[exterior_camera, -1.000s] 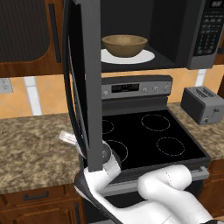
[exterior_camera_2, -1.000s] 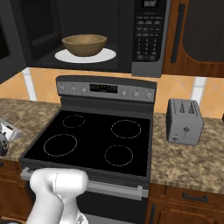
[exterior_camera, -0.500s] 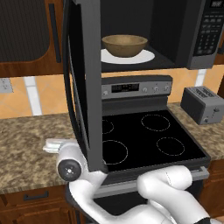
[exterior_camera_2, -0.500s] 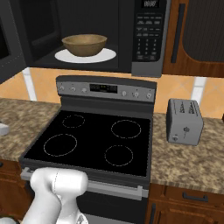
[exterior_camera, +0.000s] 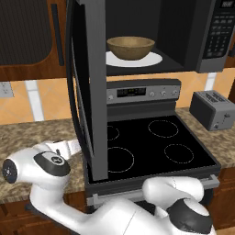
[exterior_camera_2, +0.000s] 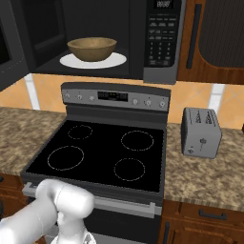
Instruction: Open the microwave, place the bowl with waffle inside the microwave, then close the microwave door and turn it on.
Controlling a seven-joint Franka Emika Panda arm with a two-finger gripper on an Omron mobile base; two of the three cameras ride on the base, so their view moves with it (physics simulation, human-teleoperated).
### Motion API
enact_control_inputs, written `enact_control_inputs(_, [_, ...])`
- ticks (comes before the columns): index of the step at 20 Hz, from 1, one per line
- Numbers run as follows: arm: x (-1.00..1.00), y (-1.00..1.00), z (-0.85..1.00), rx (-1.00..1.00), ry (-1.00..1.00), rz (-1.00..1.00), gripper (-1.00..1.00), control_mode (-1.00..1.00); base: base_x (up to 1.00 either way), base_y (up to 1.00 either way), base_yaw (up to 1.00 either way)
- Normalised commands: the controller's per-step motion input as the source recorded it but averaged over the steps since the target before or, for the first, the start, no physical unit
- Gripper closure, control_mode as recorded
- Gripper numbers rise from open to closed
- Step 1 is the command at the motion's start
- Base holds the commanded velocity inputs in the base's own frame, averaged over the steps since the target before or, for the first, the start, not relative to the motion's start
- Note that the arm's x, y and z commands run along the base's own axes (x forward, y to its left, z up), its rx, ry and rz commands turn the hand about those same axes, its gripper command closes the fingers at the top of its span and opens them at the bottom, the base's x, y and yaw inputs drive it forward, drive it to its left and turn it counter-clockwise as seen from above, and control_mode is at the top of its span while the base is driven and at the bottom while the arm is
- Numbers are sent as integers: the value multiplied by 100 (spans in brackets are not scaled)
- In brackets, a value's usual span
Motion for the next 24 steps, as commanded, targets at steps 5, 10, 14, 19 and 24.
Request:
enact_control_inputs(5, [3, 52, -35, -60, -6, -12, 100, -100, 0, 0, 0])
enact_control_inputs(10, [-32, 0, 33, -30, -33, -3, 100, -100, 0, 0, 0])
enact_control_inputs(14, [-62, 0, 100, -11, -44, 0, 100, -100, 0, 0, 0])
enact_control_inputs(19, [-17, -5, 87, -13, -50, 0, 100, -100, 0, 0, 0])
enact_control_inputs(24, [0, -22, 36, -18, -42, -5, 100, -100, 0, 0, 0])
